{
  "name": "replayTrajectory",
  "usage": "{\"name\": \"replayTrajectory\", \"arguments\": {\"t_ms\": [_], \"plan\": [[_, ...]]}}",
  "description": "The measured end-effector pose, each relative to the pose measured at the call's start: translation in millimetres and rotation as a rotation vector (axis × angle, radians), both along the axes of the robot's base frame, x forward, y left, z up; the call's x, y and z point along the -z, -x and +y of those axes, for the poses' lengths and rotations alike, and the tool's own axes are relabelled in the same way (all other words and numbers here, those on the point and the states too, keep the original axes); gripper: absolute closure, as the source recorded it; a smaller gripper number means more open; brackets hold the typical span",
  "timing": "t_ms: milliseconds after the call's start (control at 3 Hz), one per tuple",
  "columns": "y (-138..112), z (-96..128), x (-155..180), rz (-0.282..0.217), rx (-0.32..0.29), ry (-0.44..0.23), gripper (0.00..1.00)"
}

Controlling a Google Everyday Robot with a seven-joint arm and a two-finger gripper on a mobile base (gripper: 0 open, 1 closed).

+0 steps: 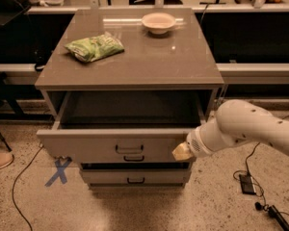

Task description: Close top drawer

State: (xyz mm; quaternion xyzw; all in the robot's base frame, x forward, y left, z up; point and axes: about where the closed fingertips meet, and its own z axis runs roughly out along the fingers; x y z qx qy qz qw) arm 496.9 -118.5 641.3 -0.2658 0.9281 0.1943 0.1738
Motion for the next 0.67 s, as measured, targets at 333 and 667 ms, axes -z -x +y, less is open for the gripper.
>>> {"name": "replayTrajectory", "arguments": {"t_ms": [333, 667], "plan": [[0.0, 0.0, 0.0, 0.0, 0.0, 0.0, 1.0], [-46.7, 8.3, -5.5, -0.074, 0.044, -0.041, 1.0]]}}
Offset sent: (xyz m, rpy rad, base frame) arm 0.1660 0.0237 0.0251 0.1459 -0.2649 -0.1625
